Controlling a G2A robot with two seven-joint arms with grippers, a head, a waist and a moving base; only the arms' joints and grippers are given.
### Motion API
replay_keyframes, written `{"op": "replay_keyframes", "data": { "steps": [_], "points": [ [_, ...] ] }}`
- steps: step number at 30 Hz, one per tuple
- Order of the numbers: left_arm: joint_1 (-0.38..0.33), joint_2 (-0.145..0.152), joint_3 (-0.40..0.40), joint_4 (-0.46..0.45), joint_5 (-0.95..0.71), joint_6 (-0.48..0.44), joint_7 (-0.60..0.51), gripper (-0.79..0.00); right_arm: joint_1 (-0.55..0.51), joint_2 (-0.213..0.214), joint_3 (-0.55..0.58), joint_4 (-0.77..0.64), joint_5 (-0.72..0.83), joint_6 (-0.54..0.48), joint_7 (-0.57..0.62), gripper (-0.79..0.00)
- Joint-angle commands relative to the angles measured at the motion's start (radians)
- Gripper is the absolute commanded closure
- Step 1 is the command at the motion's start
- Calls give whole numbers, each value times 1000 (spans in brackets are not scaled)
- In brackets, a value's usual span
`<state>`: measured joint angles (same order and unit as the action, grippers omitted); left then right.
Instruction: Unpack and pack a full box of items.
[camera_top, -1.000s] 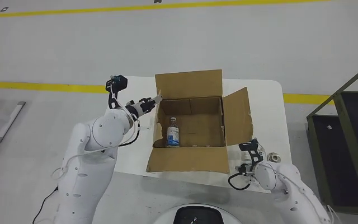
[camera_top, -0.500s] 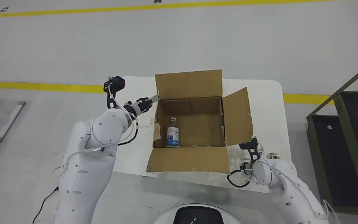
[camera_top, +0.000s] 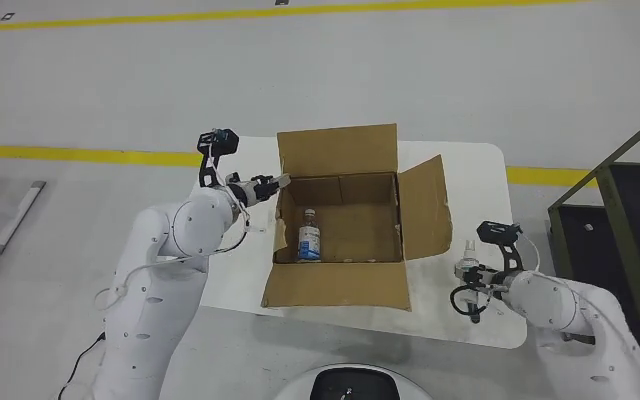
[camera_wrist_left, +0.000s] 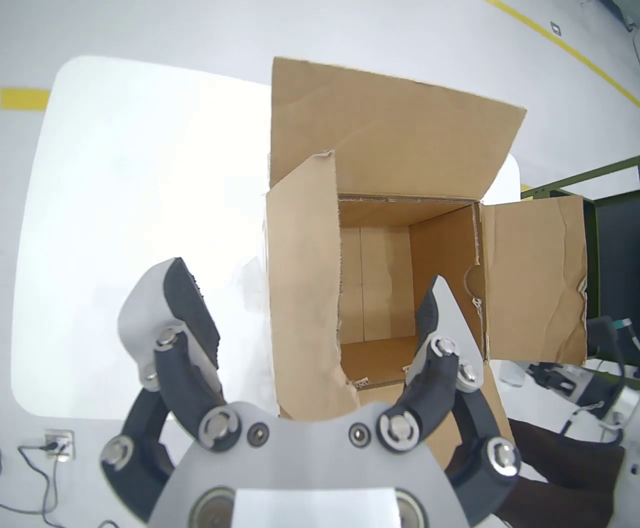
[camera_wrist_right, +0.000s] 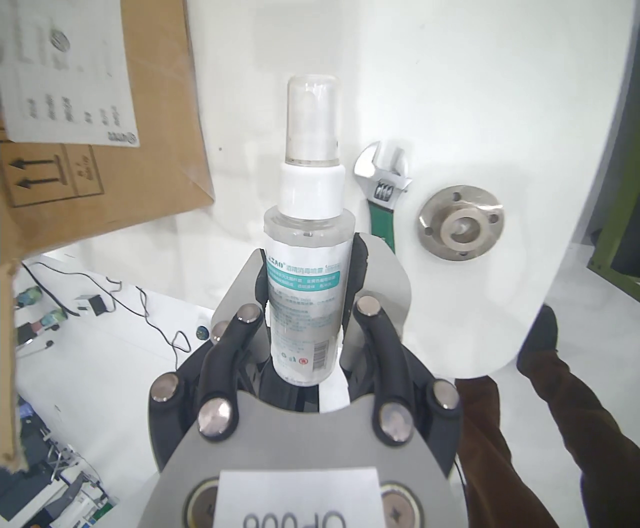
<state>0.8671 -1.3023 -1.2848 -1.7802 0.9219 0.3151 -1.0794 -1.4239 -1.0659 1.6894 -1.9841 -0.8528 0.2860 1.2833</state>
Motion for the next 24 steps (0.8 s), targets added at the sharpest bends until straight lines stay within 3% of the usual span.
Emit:
{"op": "replay_keyframes", "data": {
  "steps": [1,6,11,15,20,24],
  "points": [
    [14,3,14,-18,21,-49,7,-785,-24,2,81,-41,66,-16,-20,0],
    [36,10,46,-19,112,-156,62,-785,-75,-1,233,-108,307,-93,-83,0],
    [58,13,58,-20,165,-193,116,-785,-127,-6,295,-153,510,-214,-158,0],
    [58,13,58,-20,165,-193,116,-785,-143,-8,279,-139,616,-293,-188,0],
    [60,14,60,-22,170,-199,123,-785,-122,-2,217,-137,639,-352,-169,0],
    [80,22,78,-49,273,-290,142,-785,-100,3,174,-124,654,-362,-167,0]
  ]
}}
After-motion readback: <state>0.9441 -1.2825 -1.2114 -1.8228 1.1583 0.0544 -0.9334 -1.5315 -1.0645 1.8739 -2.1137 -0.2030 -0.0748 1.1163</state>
